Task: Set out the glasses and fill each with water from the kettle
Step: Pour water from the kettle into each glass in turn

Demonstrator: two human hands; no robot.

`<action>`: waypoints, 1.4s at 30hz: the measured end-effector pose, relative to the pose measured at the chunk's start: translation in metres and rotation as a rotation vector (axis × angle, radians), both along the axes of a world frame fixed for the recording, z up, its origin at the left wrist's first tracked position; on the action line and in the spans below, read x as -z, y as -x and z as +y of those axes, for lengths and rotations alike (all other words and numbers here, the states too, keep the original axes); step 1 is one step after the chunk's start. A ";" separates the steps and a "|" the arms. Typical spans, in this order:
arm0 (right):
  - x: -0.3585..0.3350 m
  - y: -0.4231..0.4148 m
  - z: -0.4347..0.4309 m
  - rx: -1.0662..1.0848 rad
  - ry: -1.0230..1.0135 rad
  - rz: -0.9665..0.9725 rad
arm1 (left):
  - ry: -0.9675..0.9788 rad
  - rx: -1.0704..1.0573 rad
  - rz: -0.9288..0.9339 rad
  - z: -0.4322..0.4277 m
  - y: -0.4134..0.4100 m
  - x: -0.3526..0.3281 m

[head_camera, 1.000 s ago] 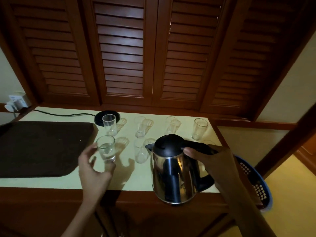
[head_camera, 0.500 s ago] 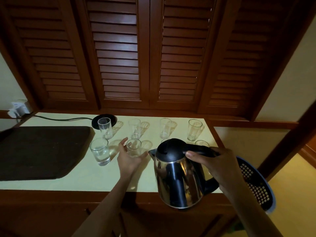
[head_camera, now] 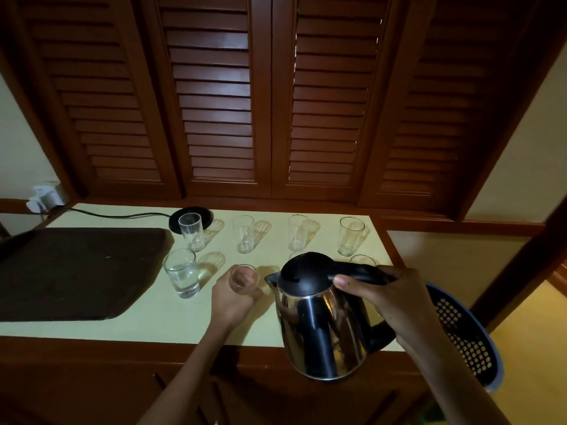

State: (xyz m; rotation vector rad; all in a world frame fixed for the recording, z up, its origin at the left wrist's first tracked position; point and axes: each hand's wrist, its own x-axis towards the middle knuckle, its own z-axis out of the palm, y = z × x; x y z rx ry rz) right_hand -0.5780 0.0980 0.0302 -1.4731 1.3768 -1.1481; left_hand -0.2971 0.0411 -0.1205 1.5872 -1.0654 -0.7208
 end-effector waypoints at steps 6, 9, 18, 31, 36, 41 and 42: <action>-0.005 -0.003 -0.003 -0.038 -0.004 0.096 | -0.010 0.085 -0.063 0.035 -0.003 -0.004; -0.010 -0.007 -0.004 -0.045 -0.009 0.137 | -0.019 0.089 -0.074 0.042 -0.003 -0.010; -0.026 -0.016 -0.008 -0.067 0.006 0.318 | -0.021 0.134 -0.111 0.053 0.006 -0.023; -0.032 -0.019 -0.022 -0.088 0.132 0.613 | -0.049 0.152 -0.135 0.059 0.016 -0.029; -0.035 -0.021 -0.020 -0.152 0.205 0.618 | -0.038 0.168 -0.128 0.060 0.019 -0.032; -0.041 -0.024 -0.016 -0.181 0.283 0.631 | -0.034 0.170 -0.143 0.060 0.020 -0.034; -0.041 -0.024 -0.017 -0.176 0.282 0.639 | -0.034 0.168 -0.143 0.060 0.020 -0.034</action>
